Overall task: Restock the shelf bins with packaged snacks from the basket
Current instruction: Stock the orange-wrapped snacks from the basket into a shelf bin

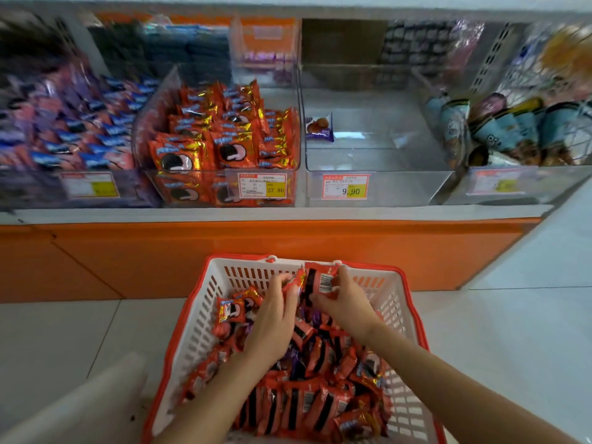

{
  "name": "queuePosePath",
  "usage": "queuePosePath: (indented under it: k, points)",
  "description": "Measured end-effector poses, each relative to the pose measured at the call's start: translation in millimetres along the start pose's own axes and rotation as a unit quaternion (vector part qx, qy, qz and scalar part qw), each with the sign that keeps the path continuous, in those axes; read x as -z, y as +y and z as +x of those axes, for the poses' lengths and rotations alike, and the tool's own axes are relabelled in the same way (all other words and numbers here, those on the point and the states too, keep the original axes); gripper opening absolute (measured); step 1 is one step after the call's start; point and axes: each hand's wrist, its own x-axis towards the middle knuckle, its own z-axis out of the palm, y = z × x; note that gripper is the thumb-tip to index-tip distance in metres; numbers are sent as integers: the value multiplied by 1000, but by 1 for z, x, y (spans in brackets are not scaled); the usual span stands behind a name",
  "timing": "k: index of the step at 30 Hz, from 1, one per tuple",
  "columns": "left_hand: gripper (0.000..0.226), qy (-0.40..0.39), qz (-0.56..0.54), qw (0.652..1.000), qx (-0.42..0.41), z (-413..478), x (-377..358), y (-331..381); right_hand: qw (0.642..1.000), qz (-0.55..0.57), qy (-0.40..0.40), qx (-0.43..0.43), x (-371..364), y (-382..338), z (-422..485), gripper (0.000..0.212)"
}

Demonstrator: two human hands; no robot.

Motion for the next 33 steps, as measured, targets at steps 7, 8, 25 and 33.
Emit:
queuePosePath:
  k: [7,8,25,33]
  points:
    - [45,47,-14,999,15,-22,32,40,997,52,3,51,31,-42,-33,28]
    - [43,54,-14,998,12,-25,38,45,996,70,4,47,36,-46,-38,25]
    - [41,82,-91,992,-37,-85,84,117,974,59,20,219,70,-105,-128,42]
    - [36,67,-68,991,-89,-101,90,142,965,132,90,208,81,-114,-132,41]
